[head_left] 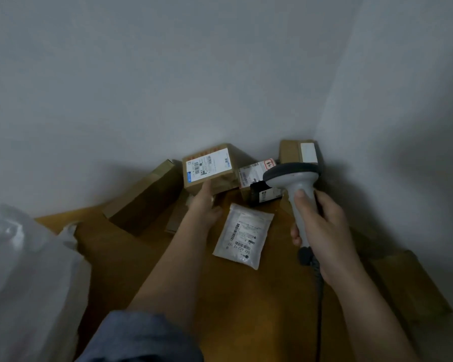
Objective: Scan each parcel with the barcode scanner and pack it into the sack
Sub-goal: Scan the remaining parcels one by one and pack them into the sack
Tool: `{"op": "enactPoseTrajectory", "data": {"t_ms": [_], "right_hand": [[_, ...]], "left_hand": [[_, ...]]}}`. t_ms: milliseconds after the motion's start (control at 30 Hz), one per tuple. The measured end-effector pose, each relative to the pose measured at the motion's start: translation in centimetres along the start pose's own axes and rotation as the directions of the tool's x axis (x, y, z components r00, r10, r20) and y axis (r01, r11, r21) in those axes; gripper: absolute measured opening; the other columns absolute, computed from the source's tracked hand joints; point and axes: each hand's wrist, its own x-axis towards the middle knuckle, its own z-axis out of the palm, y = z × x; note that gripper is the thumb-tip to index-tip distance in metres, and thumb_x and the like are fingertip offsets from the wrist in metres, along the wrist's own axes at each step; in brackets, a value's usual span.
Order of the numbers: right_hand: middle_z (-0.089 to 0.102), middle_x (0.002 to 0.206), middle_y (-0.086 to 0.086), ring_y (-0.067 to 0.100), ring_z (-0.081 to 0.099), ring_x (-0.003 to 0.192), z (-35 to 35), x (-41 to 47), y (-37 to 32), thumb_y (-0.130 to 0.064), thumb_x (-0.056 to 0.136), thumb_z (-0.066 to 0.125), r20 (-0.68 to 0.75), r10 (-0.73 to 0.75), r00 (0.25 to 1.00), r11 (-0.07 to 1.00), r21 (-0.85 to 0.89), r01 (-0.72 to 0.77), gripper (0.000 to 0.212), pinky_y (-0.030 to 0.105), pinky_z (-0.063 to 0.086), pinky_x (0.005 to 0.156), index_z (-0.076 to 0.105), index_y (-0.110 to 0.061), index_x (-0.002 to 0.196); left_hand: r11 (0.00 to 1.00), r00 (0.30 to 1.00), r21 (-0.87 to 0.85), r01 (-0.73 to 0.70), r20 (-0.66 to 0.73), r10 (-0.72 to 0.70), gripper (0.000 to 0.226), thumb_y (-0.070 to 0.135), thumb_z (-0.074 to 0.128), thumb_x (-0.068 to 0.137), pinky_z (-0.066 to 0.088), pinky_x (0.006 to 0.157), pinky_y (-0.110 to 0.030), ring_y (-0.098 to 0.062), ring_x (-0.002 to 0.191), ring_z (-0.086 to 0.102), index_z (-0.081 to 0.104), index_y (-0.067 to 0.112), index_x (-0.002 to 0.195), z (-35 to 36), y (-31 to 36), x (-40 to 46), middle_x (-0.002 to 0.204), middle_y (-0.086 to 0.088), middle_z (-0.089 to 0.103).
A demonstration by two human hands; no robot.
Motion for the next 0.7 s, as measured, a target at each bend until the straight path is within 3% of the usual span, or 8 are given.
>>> {"op": "enactPoseTrajectory", "data": {"t_ms": [67,133,233,333,367,533,600,700], "right_hand": [[0.057,0.053,-0.008,0.007,0.054,0.048,0.2,0.9,1.0,-0.043,0.096,0.053,-0.006,0.03,1.0,1.0,0.0,-0.03,0.021,0.02,0.044,0.043,0.061,-0.024,0.1],[0.057,0.054,-0.006,0.008,0.055,0.049,0.1,1.7,1.6,-0.043,0.096,0.053,-0.007,0.053,0.999,0.999,0.001,-0.053,0.022,0.021,0.043,0.044,0.061,-0.024,0.103],[0.056,0.055,-0.004,0.009,0.054,0.049,-0.3,2.5,2.2,-0.043,0.096,0.053,-0.021,0.074,0.997,0.997,-0.001,-0.074,0.022,0.021,0.043,0.045,0.061,-0.025,0.107],[0.056,0.054,-0.003,0.01,0.054,0.049,-0.7,2.7,2.4,-0.041,0.096,0.053,-0.036,0.077,0.996,0.997,-0.006,-0.077,0.021,0.021,0.044,0.045,0.061,-0.026,0.108],[0.055,0.054,-0.003,0.01,0.054,0.049,-0.9,2.6,2.4,-0.041,0.096,0.053,-0.037,0.081,0.996,0.997,-0.003,-0.081,0.021,0.021,0.044,0.045,0.061,-0.026,0.108],[0.055,0.053,-0.004,0.009,0.054,0.049,-1.5,1.5,1.9,-0.041,0.096,0.053,-0.054,0.083,0.995,0.996,0.018,-0.082,0.02,0.022,0.044,0.045,0.061,-0.024,0.105],[0.056,0.053,-0.005,0.008,0.054,0.048,-1.7,0.5,1.4,-0.041,0.096,0.053,-0.054,0.069,0.996,0.998,0.018,-0.068,0.02,0.021,0.045,0.045,0.061,-0.024,0.103],[0.056,0.052,-0.006,0.007,0.055,0.048,-2.0,-1.3,0.2,-0.041,0.097,0.053,-0.046,0.05,0.998,0.999,0.012,-0.05,0.02,0.02,0.044,0.044,0.061,-0.022,0.099]], "left_hand": [[0.963,0.963,-0.163,0.214,0.202,-0.18,0.073,0.042,0.071,0.085,0.053,0.095,-0.044,-0.037,0.121,0.055,0.039,0.013,0.144,1.4,0.3,1.5,0.14,-0.019,0.049],[0.896,0.92,-0.292,0.334,0.309,-0.242,0.081,0.051,0.074,0.08,0.043,0.105,-0.054,-0.042,0.12,0.055,0.041,0.01,0.142,2.6,0.0,3.4,0.133,-0.023,0.055],[0.885,0.921,-0.336,0.323,0.328,-0.212,0.075,0.05,0.075,0.079,0.045,0.101,-0.057,-0.041,0.112,0.06,0.046,0.01,0.135,3.6,-0.7,5.2,0.123,-0.022,0.061],[0.848,0.922,-0.419,0.325,0.339,-0.186,0.06,0.042,0.076,0.081,0.056,0.08,-0.055,-0.039,0.101,0.064,0.052,0.009,0.126,3.9,-0.9,5.8,0.119,-0.02,0.063],[0.845,0.922,-0.428,0.319,0.345,-0.173,0.059,0.041,0.074,0.083,0.056,0.081,-0.052,-0.038,0.103,0.064,0.053,0.009,0.127,3.9,-0.9,6.0,0.122,-0.02,0.063],[0.922,0.942,-0.295,0.25,0.296,-0.16,0.065,0.043,0.063,0.088,0.034,0.112,-0.048,-0.03,0.12,0.056,0.044,0.01,0.141,1.6,-2.5,4.8,0.133,-0.015,0.058],[0.933,0.933,-0.221,0.283,0.291,-0.214,0.067,0.043,0.064,0.088,0.033,0.111,-0.052,-0.032,0.116,0.056,0.042,0.011,0.143,-0.1,-4.0,3.3,0.127,-0.015,0.059],[0.938,0.935,-0.132,0.319,0.204,-0.29,0.071,0.038,0.071,0.084,0.049,0.093,-0.055,-0.034,0.111,0.055,0.041,0.009,0.141,-2.4,-5.8,0.6,0.123,-0.017,0.055]]}}
